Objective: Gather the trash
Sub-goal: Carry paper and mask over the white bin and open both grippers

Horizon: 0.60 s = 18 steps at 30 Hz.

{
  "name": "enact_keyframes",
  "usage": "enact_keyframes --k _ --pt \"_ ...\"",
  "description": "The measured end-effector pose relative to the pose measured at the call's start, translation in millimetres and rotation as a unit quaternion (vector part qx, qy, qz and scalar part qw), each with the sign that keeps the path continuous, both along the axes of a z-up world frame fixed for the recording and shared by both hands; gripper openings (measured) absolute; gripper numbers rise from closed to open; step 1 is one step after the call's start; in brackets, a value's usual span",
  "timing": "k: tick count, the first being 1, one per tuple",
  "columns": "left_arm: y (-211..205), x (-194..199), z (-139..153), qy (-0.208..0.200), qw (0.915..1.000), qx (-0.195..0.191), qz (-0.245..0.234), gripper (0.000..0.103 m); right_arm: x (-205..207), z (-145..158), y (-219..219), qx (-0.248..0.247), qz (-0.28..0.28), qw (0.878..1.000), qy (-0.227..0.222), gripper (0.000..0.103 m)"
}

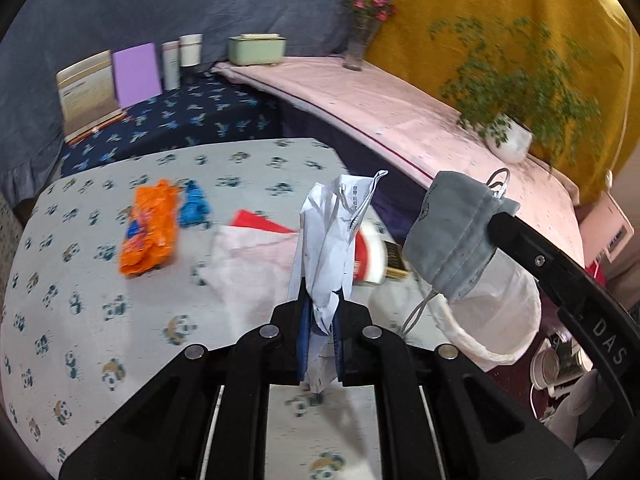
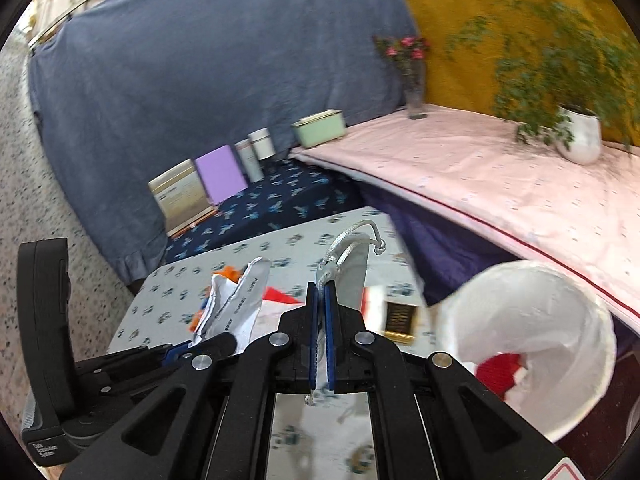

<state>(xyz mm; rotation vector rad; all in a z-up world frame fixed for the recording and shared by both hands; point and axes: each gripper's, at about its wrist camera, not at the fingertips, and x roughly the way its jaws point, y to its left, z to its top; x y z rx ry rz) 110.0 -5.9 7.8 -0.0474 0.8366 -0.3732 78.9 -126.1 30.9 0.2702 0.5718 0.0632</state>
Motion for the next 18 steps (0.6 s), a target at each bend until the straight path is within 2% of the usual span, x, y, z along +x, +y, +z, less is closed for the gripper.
enact_keyframes --k 9,18 --pt "-96.5 -11.3 -5.4 -0.003 0.9966 0.017 -0.081 0.009 -29.4 -12.2 -79.4 -0.020 -0.083 0.996 0.007 0.004" --pt "-157.3 -11.8 -14.4 -0.003 0.9909 0.028 -0.131 0.009 -42.2 -32.4 -139.3 -0.008 -0.144 0.989 0.027 0.004"
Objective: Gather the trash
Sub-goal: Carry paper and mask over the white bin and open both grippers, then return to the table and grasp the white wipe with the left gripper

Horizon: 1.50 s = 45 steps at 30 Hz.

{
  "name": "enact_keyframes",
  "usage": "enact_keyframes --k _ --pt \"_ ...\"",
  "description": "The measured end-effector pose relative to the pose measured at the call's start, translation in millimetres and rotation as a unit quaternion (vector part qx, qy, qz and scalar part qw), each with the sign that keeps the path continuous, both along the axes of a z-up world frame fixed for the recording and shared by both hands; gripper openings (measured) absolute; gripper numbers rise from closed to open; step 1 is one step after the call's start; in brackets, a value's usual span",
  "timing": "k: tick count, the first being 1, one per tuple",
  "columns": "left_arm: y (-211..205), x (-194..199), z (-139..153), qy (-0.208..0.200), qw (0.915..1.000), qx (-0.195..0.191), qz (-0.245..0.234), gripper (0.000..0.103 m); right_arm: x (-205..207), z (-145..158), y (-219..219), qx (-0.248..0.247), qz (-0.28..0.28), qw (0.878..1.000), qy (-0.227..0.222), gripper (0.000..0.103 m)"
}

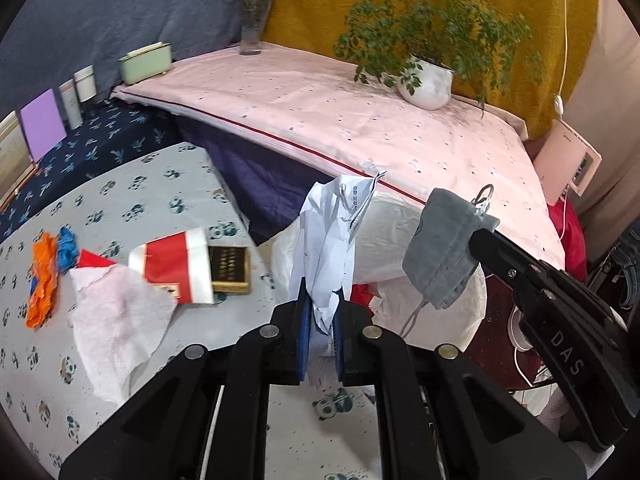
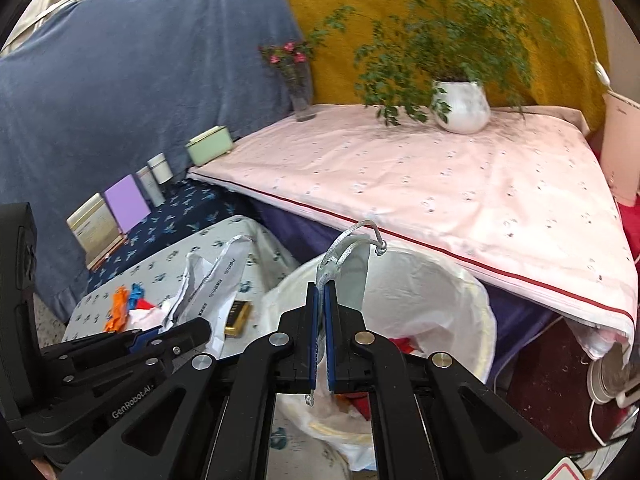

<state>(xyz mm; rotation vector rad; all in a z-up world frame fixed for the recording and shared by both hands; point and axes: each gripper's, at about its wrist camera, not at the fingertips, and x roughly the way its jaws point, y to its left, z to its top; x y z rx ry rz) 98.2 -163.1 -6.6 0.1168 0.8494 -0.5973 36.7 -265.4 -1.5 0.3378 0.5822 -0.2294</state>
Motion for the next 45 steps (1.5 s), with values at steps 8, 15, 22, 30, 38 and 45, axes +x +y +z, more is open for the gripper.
enact_keyframes --k 8,15,22,30,38,45 --pt "-21.6 8.0 -16.2 0.015 0.9996 0.007 -0.021 0.014 -0.8 -13.3 -19.9 0.001 -0.026 1.000 0.015 0.009" --pt "-14.0 11.0 -13.7 0.008 1.0000 0.005 -0.001 0.042 -2.8 -10.9 -17.9 -0.003 -0.028 1.000 0.010 0.024" --pt "9.6 13.6 -10.9 0.006 0.9995 -0.001 0.030 0.049 -1.8 -2.5 -4.9 -0.006 -0.012 1.000 0.002 0.029" --pt "61.7 20.6 -11.2 0.010 0.9961 -0.013 0.086 0.053 6.4 -0.4 25.6 -0.010 0.020 1.000 0.005 0.029" --pt "120.0 32.7 -23.9 0.024 0.9887 -0.012 0.147 0.054 23.8 -5.7 76.0 -0.014 0.072 0.997 0.015 0.029" --pt "170.3 48.0 -51.8 0.057 0.9789 -0.002 0.196 0.054 42.1 -16.5 112.9 -0.009 0.108 0.994 0.033 0.029"
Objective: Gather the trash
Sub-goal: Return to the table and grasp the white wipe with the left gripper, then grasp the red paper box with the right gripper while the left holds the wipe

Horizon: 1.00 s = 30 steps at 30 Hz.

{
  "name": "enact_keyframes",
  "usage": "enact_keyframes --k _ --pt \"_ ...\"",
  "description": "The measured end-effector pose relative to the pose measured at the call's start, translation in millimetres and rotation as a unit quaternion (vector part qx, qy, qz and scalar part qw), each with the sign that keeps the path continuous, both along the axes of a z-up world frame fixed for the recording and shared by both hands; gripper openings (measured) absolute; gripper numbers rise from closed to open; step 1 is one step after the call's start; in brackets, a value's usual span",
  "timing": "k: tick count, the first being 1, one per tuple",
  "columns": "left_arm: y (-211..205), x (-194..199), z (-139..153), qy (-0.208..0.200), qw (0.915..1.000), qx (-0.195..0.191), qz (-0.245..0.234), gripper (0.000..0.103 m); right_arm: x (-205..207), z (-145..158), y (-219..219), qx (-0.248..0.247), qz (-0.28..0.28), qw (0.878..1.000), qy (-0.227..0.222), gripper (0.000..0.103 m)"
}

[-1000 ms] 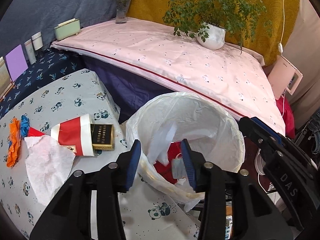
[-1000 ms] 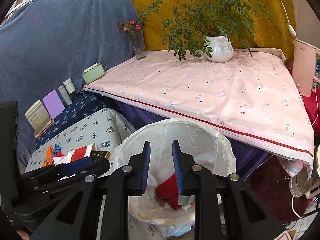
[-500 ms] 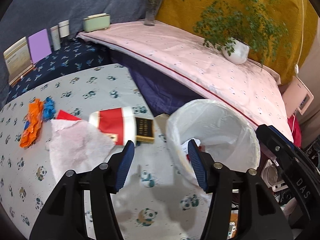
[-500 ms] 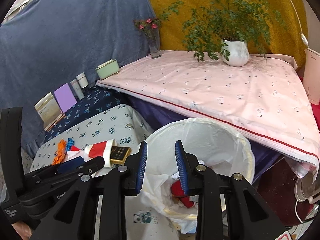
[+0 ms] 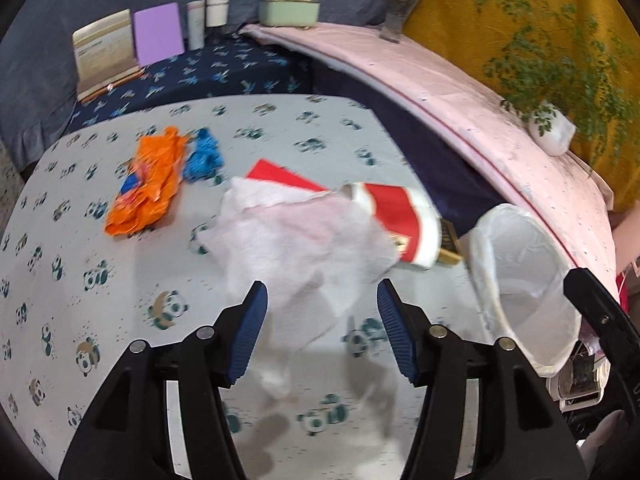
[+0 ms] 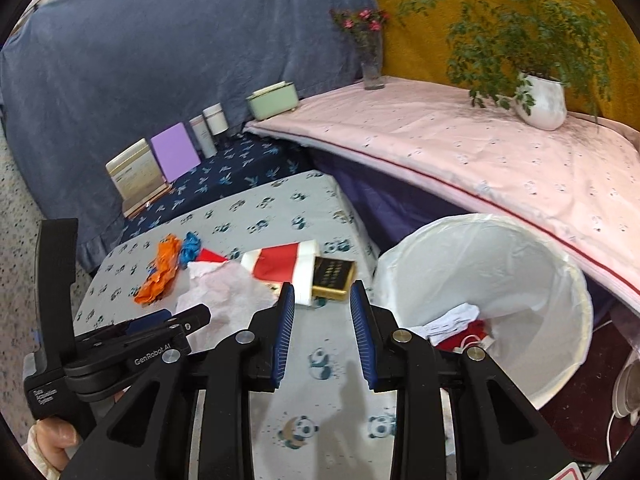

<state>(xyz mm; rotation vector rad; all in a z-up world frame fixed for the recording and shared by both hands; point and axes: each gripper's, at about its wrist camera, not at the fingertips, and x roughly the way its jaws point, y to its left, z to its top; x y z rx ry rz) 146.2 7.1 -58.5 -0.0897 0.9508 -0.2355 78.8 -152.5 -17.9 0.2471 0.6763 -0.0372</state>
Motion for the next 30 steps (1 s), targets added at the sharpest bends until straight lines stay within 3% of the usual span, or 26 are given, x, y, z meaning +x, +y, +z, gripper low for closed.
enact_keyframes --k 7,11,14,16,21,30 --pt "18.3 10.2 -22.6 0.028 0.9996 0.002 0.006 0.053 19.4 -13.3 28.5 0.000 0.026 0.999 0.020 0.029" --pt "20.3 16.7 -32.2 0.040 0.9992 -0.001 -0.001 0.044 29.2 -21.1 39.4 -0.001 0.036 0.999 0.031 0.029" --pt "21.7 20.2 -37.3 0.046 0.9989 -0.002 -0.009 0.028 33.8 -26.6 45.0 -0.001 0.041 0.998 0.038 0.029" --pt "22.1 20.9 -40.1 0.048 0.9987 0.000 -0.016 0.008 36.5 -29.1 49.0 0.000 0.044 0.998 0.042 0.029" --pt "28.0 16.0 -29.4 0.035 0.9991 -0.002 -0.023 0.003 41.2 -32.9 52.2 0.002 0.046 0.998 0.047 0.029" --pt "59.7 -2.3 22.0 -0.018 0.9993 -0.034 -0.001 0.002 43.1 -33.2 51.2 0.007 0.042 0.998 0.048 0.029"
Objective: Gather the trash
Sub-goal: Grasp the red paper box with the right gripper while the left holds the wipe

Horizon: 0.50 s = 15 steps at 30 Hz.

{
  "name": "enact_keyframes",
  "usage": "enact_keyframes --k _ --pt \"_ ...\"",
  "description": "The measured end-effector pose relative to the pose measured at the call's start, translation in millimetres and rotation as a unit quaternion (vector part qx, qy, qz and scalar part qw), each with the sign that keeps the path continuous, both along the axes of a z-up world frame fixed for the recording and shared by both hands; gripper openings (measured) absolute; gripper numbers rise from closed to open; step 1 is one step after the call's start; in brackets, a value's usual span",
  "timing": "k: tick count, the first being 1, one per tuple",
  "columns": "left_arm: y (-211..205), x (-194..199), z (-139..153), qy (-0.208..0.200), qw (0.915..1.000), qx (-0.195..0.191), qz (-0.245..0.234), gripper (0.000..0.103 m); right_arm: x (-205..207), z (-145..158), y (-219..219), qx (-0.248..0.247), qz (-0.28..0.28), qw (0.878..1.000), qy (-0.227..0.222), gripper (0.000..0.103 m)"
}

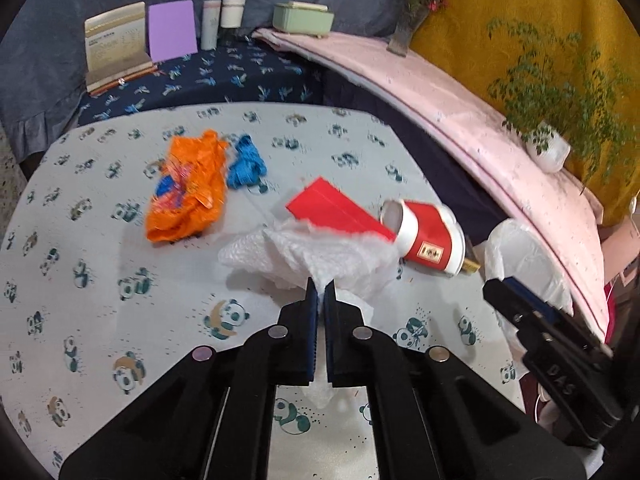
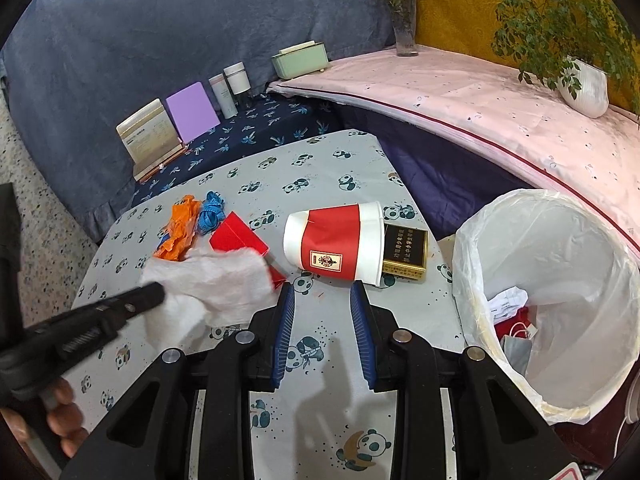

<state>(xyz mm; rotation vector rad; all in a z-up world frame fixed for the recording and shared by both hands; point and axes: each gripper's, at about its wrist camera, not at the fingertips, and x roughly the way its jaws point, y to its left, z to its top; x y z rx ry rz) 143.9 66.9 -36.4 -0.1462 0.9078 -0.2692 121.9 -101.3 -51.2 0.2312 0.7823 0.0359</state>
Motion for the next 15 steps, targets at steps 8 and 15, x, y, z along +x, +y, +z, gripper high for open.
enact_keyframes --k 8,15 --pt "18.0 -6.9 28.6 -0.034 0.9991 -0.002 0.025 0.003 1.1 1.7 0.8 0.004 0.002 1.000 -0.002 0.029" --pt "30.5 -0.3 24.5 -0.033 0.9979 0.018 0.052 0.003 16.0 -4.5 17.6 0.015 0.029 0.999 0.006 0.029"
